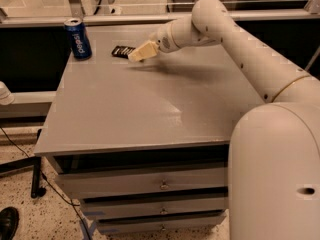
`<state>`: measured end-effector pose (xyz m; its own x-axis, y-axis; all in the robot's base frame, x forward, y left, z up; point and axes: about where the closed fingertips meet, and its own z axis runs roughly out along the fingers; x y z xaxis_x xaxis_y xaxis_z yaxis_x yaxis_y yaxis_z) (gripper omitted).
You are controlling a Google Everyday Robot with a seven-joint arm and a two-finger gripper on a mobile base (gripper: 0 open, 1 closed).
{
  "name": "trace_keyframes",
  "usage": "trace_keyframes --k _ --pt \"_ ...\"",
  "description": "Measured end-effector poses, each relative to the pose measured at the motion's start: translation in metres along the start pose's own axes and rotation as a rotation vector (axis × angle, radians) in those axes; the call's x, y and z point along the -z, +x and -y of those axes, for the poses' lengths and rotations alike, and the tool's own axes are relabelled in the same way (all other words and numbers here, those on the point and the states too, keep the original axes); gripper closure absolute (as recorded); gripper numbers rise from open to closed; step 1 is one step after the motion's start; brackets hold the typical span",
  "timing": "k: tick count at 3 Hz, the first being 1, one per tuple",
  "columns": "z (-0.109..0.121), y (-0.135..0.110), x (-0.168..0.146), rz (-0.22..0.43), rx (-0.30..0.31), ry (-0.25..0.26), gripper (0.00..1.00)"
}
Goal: Move rxbar chocolate near pepsi can
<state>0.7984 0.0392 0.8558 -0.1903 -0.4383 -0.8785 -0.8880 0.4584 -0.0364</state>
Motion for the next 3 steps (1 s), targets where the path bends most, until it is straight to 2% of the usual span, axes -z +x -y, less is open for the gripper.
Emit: trace_keyframes --k 2,3 --pt "-0.0017 0.0082 -0.0074 0.005 -0.065 -0.01 0.71" --pt "0.0001 -0.0005 -0.0079 0.022 -0.061 -0.01 0.93"
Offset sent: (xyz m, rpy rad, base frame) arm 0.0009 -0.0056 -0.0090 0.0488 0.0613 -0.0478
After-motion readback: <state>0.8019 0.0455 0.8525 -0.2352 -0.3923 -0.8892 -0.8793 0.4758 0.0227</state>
